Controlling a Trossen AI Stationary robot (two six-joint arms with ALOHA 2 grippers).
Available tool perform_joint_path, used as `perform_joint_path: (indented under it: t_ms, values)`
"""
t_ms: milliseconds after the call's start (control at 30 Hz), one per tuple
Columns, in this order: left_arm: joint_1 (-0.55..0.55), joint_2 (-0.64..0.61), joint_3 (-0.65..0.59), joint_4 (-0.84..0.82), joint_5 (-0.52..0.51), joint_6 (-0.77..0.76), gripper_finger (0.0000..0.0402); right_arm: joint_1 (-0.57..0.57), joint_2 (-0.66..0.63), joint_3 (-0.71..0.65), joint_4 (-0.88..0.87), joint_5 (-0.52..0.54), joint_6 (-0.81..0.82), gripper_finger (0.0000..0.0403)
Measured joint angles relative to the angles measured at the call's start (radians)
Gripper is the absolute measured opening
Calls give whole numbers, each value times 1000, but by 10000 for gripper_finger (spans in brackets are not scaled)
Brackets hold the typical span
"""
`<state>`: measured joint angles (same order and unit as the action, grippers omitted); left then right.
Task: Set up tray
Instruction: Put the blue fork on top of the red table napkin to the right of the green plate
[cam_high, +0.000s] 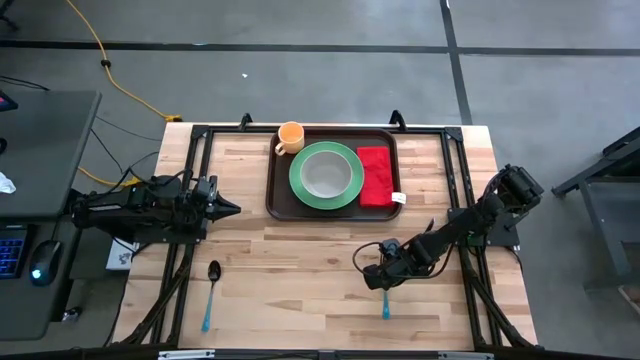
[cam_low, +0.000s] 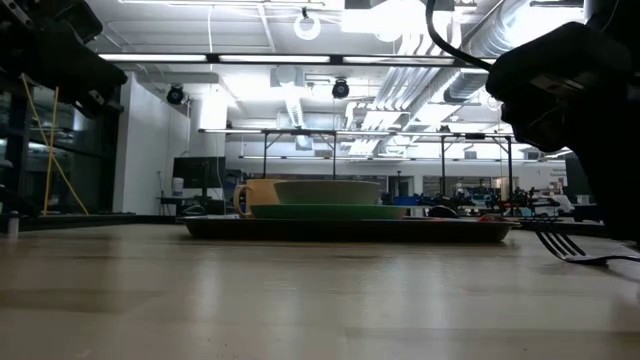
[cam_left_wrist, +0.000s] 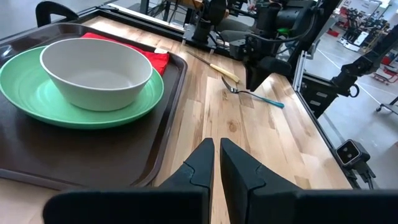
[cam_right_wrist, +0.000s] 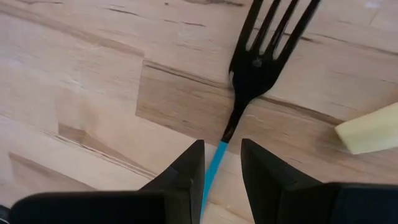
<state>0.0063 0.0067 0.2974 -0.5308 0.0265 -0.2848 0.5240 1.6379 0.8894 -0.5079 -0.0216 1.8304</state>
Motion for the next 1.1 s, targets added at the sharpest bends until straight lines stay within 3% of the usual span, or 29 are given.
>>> perform_joint_path:
  t_ms: [1100]
  values:
    - [0,0,0,1,0,15,56,-22,83,2,16,-59,30,82]
